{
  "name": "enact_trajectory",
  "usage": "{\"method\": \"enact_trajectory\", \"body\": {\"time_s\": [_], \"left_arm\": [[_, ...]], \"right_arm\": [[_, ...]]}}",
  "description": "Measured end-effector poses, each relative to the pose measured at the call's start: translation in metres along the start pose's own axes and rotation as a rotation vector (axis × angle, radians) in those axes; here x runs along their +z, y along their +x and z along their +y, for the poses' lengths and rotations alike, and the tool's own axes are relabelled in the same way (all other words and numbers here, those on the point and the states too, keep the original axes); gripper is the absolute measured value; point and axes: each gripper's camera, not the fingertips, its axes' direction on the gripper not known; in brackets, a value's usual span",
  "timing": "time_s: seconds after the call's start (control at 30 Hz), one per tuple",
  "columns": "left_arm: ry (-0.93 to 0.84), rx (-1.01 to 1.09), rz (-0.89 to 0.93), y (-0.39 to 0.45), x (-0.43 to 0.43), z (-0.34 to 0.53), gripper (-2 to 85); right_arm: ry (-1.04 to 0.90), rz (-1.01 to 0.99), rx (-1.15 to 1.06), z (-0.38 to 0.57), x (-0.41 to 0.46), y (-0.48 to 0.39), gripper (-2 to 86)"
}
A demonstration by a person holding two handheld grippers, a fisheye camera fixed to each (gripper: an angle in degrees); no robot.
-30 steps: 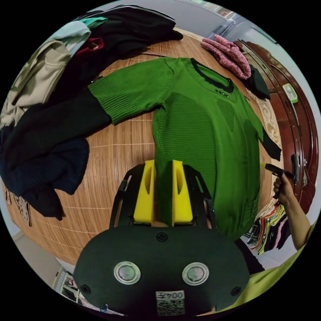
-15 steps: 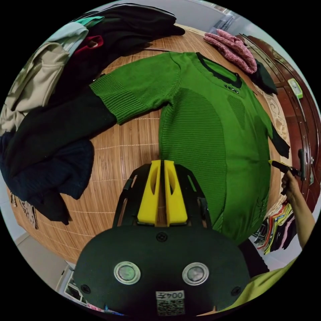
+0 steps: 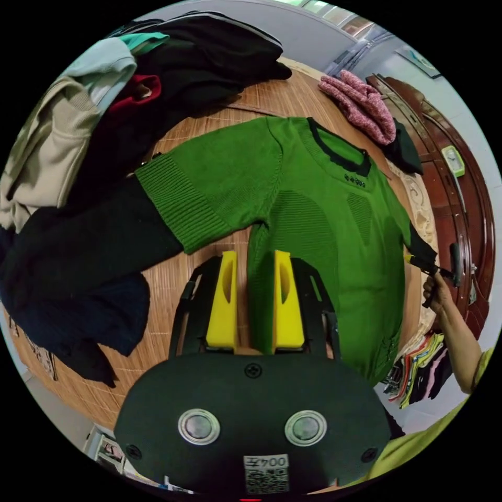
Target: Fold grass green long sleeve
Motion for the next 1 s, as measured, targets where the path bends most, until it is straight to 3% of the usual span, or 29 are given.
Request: {"method": "enact_trajectory", "body": {"time_s": [0.1, 0.47, 0.77, 1.0], "left_arm": [[-0.033, 0.017, -0.079, 0.000, 0.014, -0.004, 3.5], [-0.012, -0.055, 0.044, -0.037, 0.010, 0.021, 1.7], [-0.185, 0.019, 0.187, -0.039, -0.002, 0.150, 3.3], [-0.312, 0.041, 0.240, -0.012, 0.012, 0.213, 3.8]], "right_arm": [[-0.031, 0.091, -0.053, 0.004, 0.003, 0.001, 3.1], [-0.041, -0.192, 0.083, 0.106, -0.021, 0.055, 11.8], [-0.213, -0.174, 0.153, 0.263, -0.007, 0.049, 11.5], [-0.268, -0.112, 0.138, 0.303, 0.010, 0.040, 13.0]]}}
